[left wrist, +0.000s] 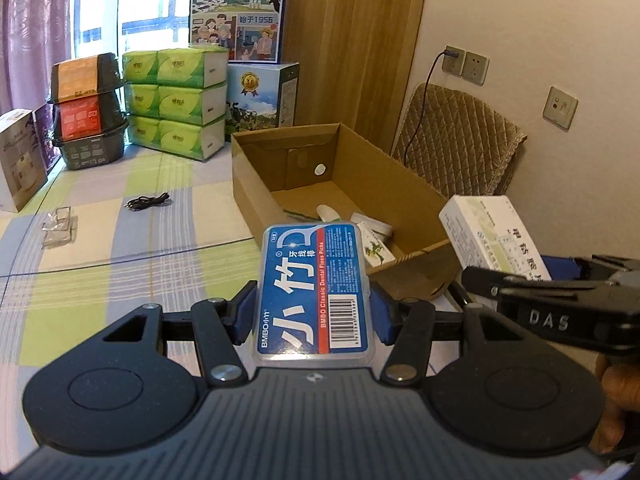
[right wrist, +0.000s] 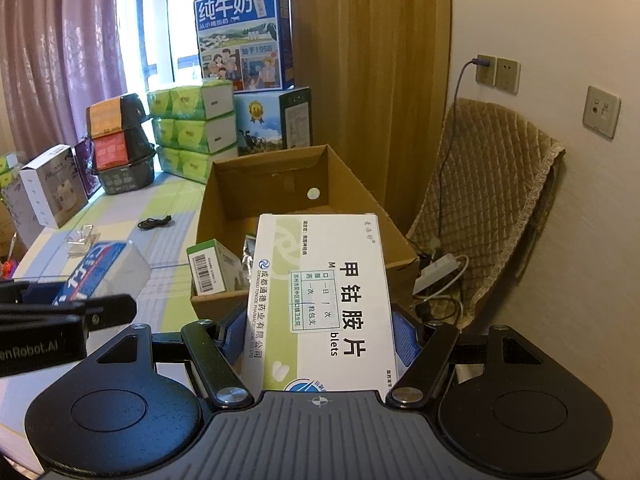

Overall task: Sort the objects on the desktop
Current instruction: 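Carry the floss box and tablet box with both tools over the cardboard box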

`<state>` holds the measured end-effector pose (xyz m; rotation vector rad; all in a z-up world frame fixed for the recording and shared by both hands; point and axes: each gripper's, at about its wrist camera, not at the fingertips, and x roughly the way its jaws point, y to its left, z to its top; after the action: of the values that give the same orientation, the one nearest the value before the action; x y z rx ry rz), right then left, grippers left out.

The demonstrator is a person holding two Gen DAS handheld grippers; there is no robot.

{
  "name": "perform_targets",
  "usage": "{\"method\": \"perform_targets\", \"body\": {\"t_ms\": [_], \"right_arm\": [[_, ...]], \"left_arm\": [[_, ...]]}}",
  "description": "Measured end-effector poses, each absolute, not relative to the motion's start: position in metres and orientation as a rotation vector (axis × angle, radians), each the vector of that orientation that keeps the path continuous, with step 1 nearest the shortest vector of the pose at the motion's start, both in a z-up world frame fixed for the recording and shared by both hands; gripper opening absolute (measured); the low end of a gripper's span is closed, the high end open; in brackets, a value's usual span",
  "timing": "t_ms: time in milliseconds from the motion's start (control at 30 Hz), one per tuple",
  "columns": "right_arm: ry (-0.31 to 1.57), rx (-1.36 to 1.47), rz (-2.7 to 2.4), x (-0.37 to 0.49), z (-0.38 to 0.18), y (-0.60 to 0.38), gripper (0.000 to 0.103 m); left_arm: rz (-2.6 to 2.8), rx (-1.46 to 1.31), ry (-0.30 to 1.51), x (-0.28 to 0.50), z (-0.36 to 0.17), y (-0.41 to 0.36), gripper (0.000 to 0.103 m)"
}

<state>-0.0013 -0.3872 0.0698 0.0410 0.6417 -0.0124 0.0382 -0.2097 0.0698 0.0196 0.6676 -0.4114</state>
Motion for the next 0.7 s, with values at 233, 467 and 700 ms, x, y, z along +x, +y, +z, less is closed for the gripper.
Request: {"method": "perform_targets", "body": {"t_ms": [233, 467, 700], "right_arm": [[0.641, 0.032, -0.018, 0.01, 0.069, -0.394, 0.068], [0.635, 0.045, -0.003, 0.032, 0.075, -0.406, 0.068], [0.636, 0.048, 0.035, 0.068, 0.082, -0.414, 0.068]], "left_arm": [[-0.426, 0.015, 0.661, 0.051, 0.074, -0.224, 0.051], [-0.434, -0.003, 0.652, 0.07, 0.078, -0.236, 0.052], [-0.427, -0.042, 0.662, 0.1, 0.082, -0.243, 0.051]]}}
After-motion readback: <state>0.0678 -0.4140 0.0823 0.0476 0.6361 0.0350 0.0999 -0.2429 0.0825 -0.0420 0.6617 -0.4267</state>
